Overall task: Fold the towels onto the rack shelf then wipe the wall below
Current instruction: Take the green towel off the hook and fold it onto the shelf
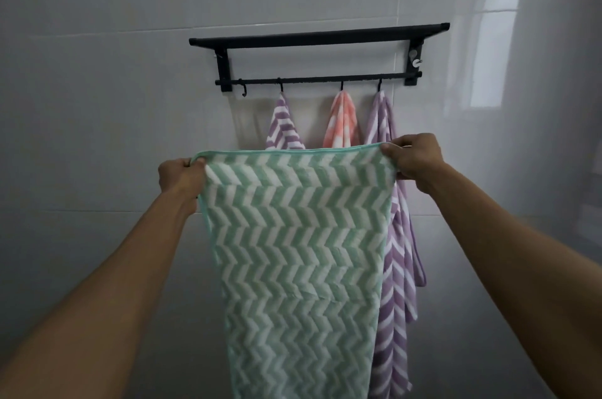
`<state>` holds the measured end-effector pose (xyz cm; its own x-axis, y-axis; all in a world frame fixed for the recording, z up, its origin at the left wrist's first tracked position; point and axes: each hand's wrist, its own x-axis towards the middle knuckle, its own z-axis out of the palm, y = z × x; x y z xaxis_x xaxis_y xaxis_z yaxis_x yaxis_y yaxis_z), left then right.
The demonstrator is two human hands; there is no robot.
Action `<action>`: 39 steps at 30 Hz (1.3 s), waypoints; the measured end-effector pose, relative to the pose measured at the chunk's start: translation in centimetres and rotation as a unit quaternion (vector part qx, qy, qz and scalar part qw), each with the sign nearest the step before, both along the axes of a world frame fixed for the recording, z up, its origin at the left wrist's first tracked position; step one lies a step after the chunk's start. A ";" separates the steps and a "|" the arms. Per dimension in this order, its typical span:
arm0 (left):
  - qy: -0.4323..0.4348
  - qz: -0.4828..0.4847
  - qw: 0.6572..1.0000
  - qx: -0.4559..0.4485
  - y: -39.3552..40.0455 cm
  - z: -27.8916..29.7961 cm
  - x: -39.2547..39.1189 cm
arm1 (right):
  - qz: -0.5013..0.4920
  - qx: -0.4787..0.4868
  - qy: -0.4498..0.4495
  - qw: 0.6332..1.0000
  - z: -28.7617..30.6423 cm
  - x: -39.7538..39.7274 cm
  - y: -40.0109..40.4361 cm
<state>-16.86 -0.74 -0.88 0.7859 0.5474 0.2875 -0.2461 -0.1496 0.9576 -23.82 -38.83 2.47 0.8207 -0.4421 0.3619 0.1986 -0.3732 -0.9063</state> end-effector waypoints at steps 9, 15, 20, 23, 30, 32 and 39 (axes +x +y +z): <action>-0.037 -0.044 0.997 -0.053 -1.2 1.3 -1.0 | 0.018 0.101 -0.046 0.994 0.3 -0.4 -1.7; 0.122 -0.175 0.976 -0.047 -2.9 -6.4 -2.3 | 0.095 0.064 0.131 0.985 -6.3 -1.5 -1.7; 0.106 -0.151 0.978 -0.102 -2.8 -6.8 -1.9 | 0.070 0.154 0.138 0.976 -6.9 -1.1 -2.8; 0.082 -0.155 0.980 -0.100 -2.9 -5.0 -1.4 | 0.052 0.163 0.112 0.979 -4.6 -1.1 -2.2; 0.008 -0.404 0.907 -0.122 -2.7 -1.0 -2.7 | 0.223 0.226 0.092 0.944 -0.6 -1.3 -3.0; 0.103 -0.470 0.873 -0.074 -2.4 -5.8 -3.8 | 0.270 0.163 0.196 0.928 -5.3 -2.6 -3.3; 0.204 -0.257 0.943 -0.059 -2.2 -9.3 -1.9 | 0.198 0.197 0.225 0.933 -9.2 -2.5 -3.7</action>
